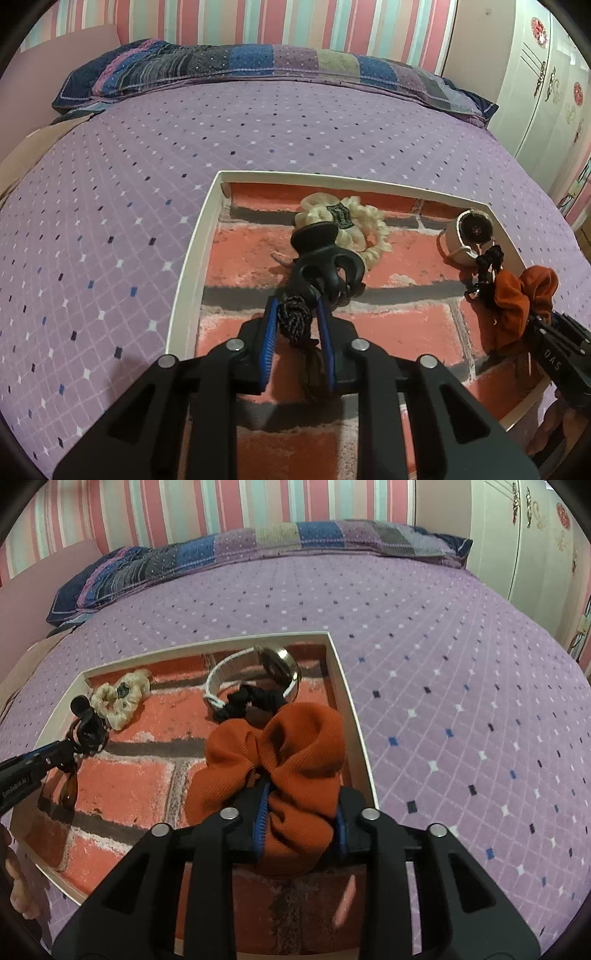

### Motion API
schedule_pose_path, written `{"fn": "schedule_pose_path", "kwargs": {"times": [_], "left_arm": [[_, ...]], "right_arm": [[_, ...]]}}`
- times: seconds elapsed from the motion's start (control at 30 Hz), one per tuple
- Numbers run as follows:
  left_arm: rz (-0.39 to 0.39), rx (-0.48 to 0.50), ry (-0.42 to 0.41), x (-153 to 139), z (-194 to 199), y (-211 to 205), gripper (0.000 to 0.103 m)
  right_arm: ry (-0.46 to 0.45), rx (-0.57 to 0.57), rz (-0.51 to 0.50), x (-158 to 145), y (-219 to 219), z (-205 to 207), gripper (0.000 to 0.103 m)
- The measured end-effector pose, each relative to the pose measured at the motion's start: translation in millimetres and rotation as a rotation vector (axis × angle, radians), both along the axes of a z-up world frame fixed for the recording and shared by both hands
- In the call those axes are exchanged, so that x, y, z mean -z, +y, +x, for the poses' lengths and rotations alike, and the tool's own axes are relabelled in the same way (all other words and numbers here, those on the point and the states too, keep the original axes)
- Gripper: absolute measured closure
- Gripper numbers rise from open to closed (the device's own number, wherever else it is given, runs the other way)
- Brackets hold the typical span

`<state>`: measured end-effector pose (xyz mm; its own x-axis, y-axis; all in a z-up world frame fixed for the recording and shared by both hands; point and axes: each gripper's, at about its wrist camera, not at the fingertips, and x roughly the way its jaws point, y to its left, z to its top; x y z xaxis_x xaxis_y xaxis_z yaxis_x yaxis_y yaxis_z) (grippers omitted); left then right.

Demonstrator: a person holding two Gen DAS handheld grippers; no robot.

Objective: Organize jewelry
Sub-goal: 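Open both tools to release the pendant and scrunchie and lift away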

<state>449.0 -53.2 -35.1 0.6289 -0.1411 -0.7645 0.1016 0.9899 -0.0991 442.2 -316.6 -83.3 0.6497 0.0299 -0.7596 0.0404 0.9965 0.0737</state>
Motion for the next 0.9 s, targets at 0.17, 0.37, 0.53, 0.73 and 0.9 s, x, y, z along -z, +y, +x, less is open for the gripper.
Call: {"fn": "schedule_pose_path", "kwargs": {"times": [0.17,0.37,0.53,0.73,0.9], "left_arm": [[0.005,0.026,-0.019,-12,-11,-2,0.057],[-0.025,0.053,-0.057,-33,-33,0,0.048],[-0.030,0.074,-0.098,-62,-56,5,0.047],[-0.038,0.049,-0.208,-101,-110,34,0.015],[-0.053,0.029,-0.259,-118,-162,61,0.012]], "right_arm": [[-0.005,-0.026,0.016,-9,1,-10,0.051],[-0.051,-0.040,-0.019,-26,1,-30,0.020],[-0.113,-0.042,0.010,-50,-6,-55,0.010],[-0.193,-0.024,0.001,-82,-11,-102,0.004],[-0.248,0.021,-0.016,-95,-11,-154,0.004]]}}
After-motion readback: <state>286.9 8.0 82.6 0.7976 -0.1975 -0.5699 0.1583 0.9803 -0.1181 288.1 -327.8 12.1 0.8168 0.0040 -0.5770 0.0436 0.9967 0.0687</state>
